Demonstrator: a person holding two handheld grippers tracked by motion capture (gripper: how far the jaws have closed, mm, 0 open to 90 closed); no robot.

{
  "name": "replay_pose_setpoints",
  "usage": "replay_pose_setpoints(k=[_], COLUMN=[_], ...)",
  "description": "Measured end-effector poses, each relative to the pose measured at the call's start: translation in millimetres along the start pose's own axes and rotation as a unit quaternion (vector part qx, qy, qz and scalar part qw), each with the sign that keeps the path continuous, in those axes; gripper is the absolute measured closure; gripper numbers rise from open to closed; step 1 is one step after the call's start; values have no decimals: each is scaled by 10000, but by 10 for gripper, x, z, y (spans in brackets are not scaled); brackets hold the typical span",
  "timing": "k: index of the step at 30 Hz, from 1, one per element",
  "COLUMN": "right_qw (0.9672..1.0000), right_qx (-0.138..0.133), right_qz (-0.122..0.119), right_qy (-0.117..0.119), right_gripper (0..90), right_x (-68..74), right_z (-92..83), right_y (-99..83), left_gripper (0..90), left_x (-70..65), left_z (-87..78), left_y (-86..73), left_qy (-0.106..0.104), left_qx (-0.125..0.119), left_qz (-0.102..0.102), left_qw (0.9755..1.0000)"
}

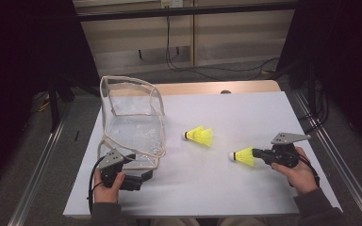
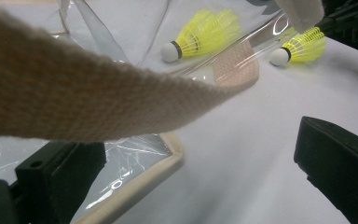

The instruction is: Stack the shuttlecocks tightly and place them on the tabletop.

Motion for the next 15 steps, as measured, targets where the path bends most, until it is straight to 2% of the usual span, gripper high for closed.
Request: replay_pose_setpoints(k=[15], right_qw=[9999], right_qx=[-96], right_qz=[26], right_qy=[-119], right_gripper=[900], right_x=[-56], right_z=[-146], right_y=[42], left_gripper=[19], left_x=[1], left_z=[-4], left_y=[2], left_qy=[6], left_qx=[23], left_qz=[3], left_qw=[10000])
Point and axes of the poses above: each handheld gripper's, and its own axes: z roughly forward along the jaws, y roughly out of its top, x roughly to its left, the point moved 2 cm from there along z, roughly forward along the jaws, and after that the axes turned 8 degrees about -z, right-handed, at the moved point
